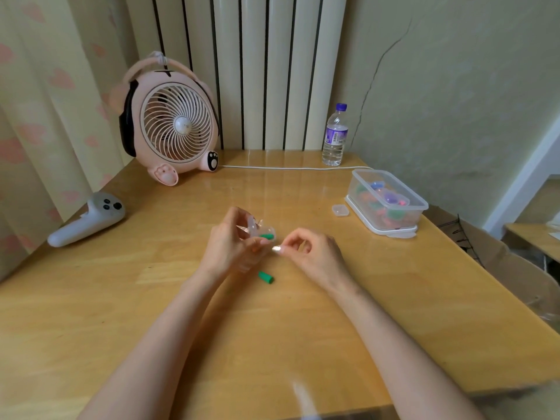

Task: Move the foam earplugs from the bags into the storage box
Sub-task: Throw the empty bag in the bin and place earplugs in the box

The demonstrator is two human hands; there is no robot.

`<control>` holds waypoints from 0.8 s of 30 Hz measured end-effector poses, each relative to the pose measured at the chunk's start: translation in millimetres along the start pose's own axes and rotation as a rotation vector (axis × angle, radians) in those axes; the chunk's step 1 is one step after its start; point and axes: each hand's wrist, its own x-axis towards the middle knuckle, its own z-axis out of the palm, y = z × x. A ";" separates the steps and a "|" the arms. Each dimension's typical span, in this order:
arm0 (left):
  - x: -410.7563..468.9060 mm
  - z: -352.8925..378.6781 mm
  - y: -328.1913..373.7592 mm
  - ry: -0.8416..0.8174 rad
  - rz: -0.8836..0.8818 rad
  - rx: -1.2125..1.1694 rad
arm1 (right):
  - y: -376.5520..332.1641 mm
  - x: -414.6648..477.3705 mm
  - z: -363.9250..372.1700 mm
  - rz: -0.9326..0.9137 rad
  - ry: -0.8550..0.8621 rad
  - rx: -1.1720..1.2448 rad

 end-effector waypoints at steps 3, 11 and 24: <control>2.5 -4.5 -3.1 0.078 -0.011 0.031 | -9.4 -9.3 13.1 -0.008 -0.232 -0.208; 0.2 -2.9 -0.2 -0.043 -0.015 -0.006 | -0.2 0.7 13.1 -0.021 0.029 0.077; -6.7 7.2 8.2 -0.252 0.116 0.016 | 13.6 10.4 8.1 -0.089 0.138 0.025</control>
